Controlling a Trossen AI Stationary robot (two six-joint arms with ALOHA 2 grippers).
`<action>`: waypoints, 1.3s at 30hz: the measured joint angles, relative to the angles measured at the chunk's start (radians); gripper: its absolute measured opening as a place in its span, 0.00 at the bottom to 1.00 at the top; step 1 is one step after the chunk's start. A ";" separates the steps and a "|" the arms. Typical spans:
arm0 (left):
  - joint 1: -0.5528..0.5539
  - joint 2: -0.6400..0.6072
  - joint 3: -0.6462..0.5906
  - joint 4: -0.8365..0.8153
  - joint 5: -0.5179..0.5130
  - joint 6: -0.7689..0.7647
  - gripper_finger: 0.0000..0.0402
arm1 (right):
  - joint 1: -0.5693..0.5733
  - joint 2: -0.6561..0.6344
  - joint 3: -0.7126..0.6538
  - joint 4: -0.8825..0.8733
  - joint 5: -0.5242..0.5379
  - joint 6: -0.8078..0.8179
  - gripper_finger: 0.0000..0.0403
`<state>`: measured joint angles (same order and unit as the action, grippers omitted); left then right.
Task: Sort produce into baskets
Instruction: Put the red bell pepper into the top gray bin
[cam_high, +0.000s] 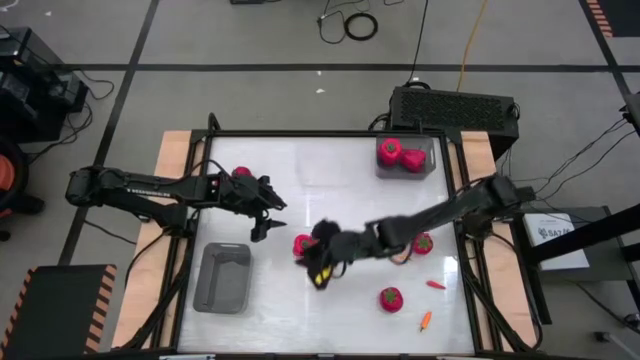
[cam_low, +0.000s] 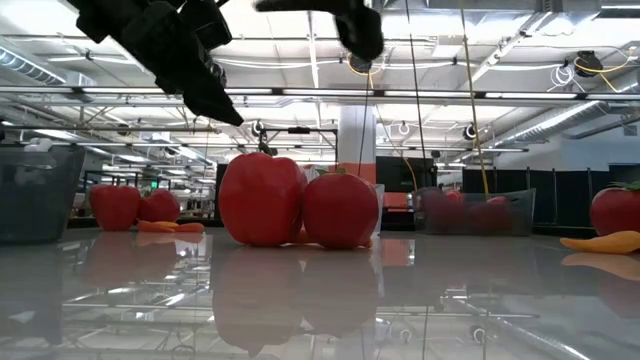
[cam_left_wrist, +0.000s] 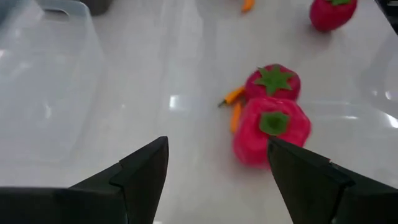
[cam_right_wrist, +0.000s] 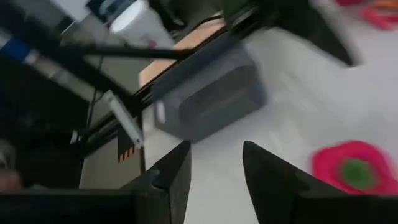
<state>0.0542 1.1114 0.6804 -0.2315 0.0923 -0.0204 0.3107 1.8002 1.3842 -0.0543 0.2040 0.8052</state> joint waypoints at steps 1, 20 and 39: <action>-0.004 0.000 0.000 -0.010 0.010 0.000 0.69 | 0.009 0.022 0.000 0.032 0.000 -0.009 0.34; -0.065 -0.236 0.011 -0.226 0.001 -0.275 0.69 | -0.097 0.077 0.000 0.160 -0.155 -0.320 0.34; -0.183 -0.417 0.011 -0.329 -0.279 -0.760 0.69 | -0.194 0.074 0.000 -0.018 -0.239 -0.663 0.83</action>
<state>-0.1291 0.6947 0.6910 -0.5610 -0.1870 -0.7801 0.1171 1.8740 1.3842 -0.0720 -0.0352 0.1424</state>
